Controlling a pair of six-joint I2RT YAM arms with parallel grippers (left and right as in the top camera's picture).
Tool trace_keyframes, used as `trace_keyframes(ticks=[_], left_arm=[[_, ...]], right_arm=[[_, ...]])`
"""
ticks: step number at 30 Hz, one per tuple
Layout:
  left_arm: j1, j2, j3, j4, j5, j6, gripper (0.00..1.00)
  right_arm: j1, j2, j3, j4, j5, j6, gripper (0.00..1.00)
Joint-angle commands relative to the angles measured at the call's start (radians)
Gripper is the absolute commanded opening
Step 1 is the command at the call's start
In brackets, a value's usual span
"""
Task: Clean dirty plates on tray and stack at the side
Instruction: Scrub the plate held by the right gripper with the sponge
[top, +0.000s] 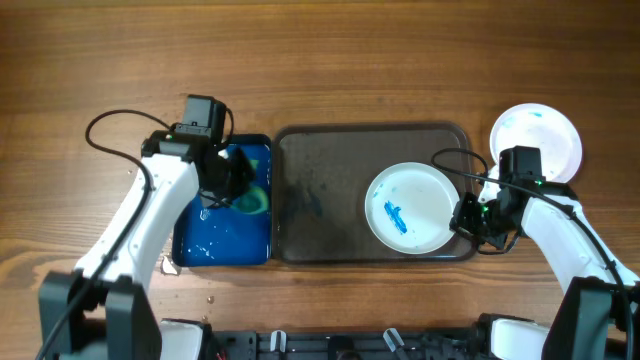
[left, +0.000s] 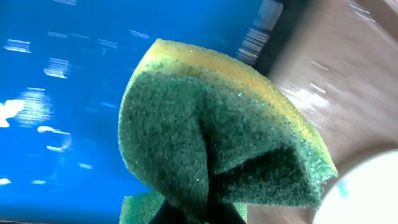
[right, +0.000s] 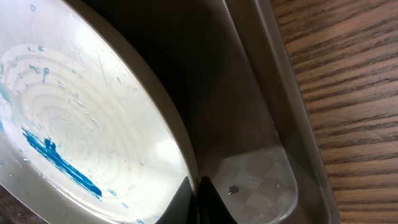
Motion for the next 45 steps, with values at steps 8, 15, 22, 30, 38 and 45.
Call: trace_keyframes(ticks=[8,15,22,30,38,45], left_arm=[[-0.397,-0.023,0.009,0.219,0.257,-0.047,0.04],[-0.455,0.072,0.009,0.331,0.344,-0.066,0.04],[-0.547,0.236,0.009,0.472,0.364,-0.068,0.04],[-0.582,0.448,0.009,0.589,0.279,-0.172,0.04],[-0.446,0.473,0.009,0.298,-0.015,-0.202,0.04],[-0.375,0.473,0.009,0.163,-0.181,-0.196,0.04]], right_arm=[[0.089,-0.003,0.017,0.043,-0.087,0.029,0.04],[0.251,0.007,0.016,0.094,-0.087,0.228,0.04],[0.342,0.126,0.016,0.159,-0.100,0.257,0.04],[0.349,0.143,0.016,0.172,-0.122,0.254,0.04],[0.349,0.143,0.016,0.166,-0.121,0.253,0.04],[0.349,0.143,0.016,0.165,-0.121,0.254,0.04]])
